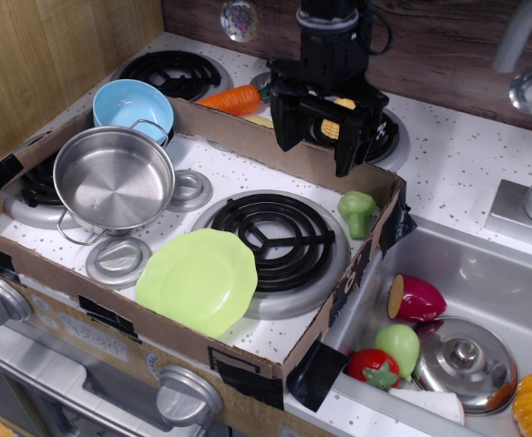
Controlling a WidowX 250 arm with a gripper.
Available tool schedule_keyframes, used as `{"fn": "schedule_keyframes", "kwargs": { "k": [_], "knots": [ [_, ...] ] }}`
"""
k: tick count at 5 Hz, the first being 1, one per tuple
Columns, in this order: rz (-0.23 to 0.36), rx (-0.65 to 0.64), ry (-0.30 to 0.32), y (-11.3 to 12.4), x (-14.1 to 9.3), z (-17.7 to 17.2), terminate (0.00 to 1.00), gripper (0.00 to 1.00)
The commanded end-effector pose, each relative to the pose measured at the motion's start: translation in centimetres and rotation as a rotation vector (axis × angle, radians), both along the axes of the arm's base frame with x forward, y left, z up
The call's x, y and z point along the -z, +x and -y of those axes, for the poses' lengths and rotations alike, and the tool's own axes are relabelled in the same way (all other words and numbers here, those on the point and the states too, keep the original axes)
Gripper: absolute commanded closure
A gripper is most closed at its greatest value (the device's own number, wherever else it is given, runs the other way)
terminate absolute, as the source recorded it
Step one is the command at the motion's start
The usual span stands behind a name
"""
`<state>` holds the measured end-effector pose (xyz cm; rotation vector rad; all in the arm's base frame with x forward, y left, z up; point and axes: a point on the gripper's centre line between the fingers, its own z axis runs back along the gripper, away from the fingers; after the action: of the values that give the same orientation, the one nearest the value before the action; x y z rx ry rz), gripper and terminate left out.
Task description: Put broccoli in pot
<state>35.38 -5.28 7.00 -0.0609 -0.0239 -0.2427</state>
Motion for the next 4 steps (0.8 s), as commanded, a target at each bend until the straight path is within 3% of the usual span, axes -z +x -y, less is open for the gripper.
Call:
{"fn": "schedule_keyframes", "kwargs": {
  "k": [1, 4],
  "knots": [
    [0.065, 0.020, 0.030, 1.6, 0.2, 1.0, 0.00, 0.00],
    [0.056, 0.000, 0.025, 1.6, 1.8, 1.7, 0.00, 0.00]
  ]
}}
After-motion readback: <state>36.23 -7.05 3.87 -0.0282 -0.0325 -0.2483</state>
